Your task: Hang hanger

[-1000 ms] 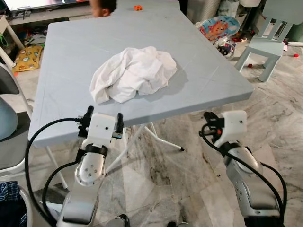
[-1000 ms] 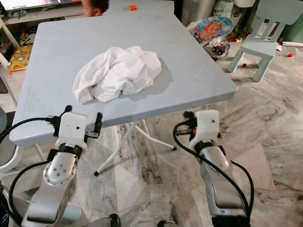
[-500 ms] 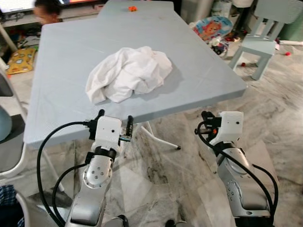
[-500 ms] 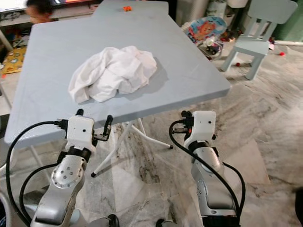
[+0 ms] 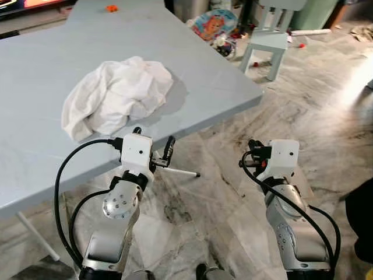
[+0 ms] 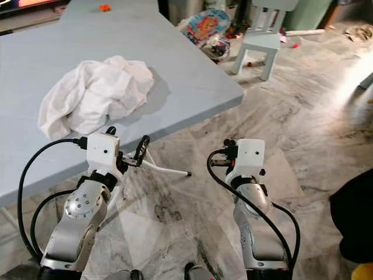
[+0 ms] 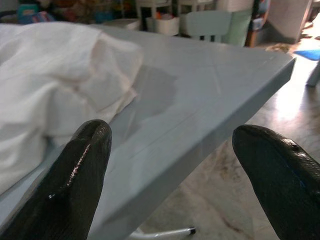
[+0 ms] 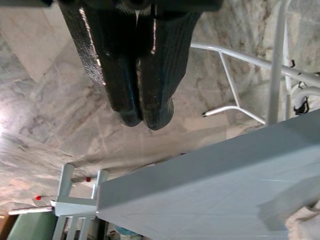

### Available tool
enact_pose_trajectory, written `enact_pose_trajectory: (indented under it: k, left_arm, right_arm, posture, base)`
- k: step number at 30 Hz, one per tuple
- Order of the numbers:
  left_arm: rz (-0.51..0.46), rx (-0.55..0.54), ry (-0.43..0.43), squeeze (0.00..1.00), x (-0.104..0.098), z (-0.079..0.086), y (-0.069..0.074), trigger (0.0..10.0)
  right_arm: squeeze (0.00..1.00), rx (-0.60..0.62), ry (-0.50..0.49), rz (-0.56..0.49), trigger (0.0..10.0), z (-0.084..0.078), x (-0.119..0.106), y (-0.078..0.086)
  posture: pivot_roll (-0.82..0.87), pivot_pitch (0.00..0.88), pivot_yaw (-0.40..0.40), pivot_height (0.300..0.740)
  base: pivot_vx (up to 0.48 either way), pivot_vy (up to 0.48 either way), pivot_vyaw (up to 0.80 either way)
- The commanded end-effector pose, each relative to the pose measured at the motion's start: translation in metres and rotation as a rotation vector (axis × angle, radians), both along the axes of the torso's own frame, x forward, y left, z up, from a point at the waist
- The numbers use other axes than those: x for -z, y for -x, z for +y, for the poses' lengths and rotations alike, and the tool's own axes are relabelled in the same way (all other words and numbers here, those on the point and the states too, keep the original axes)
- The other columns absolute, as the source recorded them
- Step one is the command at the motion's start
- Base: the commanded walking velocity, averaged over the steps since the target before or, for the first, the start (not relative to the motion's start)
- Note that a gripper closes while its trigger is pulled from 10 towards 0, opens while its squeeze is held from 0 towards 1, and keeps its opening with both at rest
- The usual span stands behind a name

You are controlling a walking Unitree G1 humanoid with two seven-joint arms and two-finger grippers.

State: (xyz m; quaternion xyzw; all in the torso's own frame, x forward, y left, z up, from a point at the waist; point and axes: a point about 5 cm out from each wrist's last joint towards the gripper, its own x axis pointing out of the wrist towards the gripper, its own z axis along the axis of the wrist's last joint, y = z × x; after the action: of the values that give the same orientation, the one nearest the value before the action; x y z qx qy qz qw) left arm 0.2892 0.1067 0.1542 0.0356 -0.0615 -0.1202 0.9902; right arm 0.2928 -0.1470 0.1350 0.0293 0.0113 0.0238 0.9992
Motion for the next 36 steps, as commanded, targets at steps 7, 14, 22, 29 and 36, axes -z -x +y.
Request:
enact_pose_trajectory:
  k: [7,14,22,29,36]
  left_arm:
    - [0.036,0.049,0.016,0.0,0.0061,-0.0066,0.0031,10.0]
    - [0.032,0.035,0.059,0.0,-0.0004,-0.0048,-0.0009,10.0]
    - [0.043,0.062,0.077,0.0,0.0006,-0.0067,-0.002,10.0]
    - [0.101,0.053,0.14,0.0,0.0033,-0.0072,-0.0047,10.0]
    - [0.105,0.07,0.151,0.0,0.0036,-0.0091,-0.0052,10.0]
  right_arm:
    - [0.0,-0.003,0.012,0.0,10.0,-0.001,-0.0022,0.0002]
    - [0.0,-0.01,0.051,0.014,10.0,-0.0059,0.0023,0.0009]
    - [0.0,0.0,0.048,0.022,10.0,-0.0071,0.0028,-0.0013]
    - [0.0,0.01,0.028,0.036,10.0,-0.0073,0.0052,-0.0019]
    - [0.0,0.015,0.029,0.033,10.0,-0.0084,0.0043,-0.0031]
  posture:
    - [-0.06,0.203,-0.029,0.74]
    - [-0.05,0.208,-0.033,0.74]
    - [-0.05,0.198,-0.03,0.74]
    - [-0.05,0.194,-0.03,0.74]
    - [-0.05,0.192,-0.029,0.74]
  base:
    - [0.0,0.0,-0.77]
    - [0.0,-0.092,-0.77]
    - [0.0,0.0,-0.77]
    - [0.0,0.0,-0.76]
    - [0.0,0.312,-0.77]
